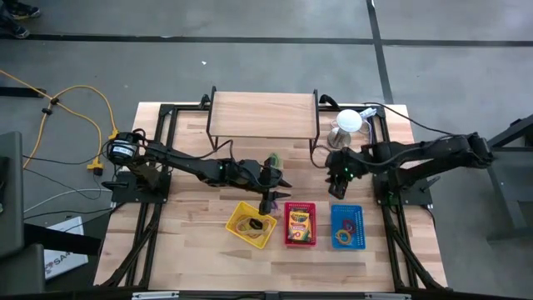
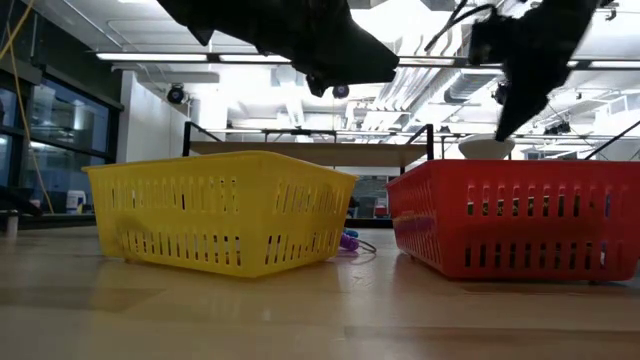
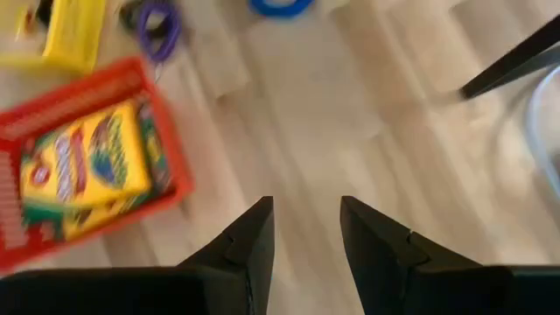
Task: Pick & Place Office Desk Supplies
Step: Put the blue spring keychain into the blue bin
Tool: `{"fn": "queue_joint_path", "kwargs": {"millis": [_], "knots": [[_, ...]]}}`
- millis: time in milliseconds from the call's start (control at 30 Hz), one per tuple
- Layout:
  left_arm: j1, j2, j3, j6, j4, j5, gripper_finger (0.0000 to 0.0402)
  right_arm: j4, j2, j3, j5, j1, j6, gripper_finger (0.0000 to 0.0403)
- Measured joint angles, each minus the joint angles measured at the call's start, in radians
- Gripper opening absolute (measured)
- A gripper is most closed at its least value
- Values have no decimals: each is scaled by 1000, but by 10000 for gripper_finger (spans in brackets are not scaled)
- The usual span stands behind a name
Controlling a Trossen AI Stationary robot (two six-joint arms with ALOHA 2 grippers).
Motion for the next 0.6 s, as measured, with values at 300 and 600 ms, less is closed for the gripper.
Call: {"fn": "queue_joint_path", "kwargs": {"millis": [300,600], "knots": [[0,0,0,-10,-21,0,133,50,0,0,-4,-163,-52,120],[0,0,0,-12,-30,0,133,56,0,0,-4,-208,-47,120]]}}
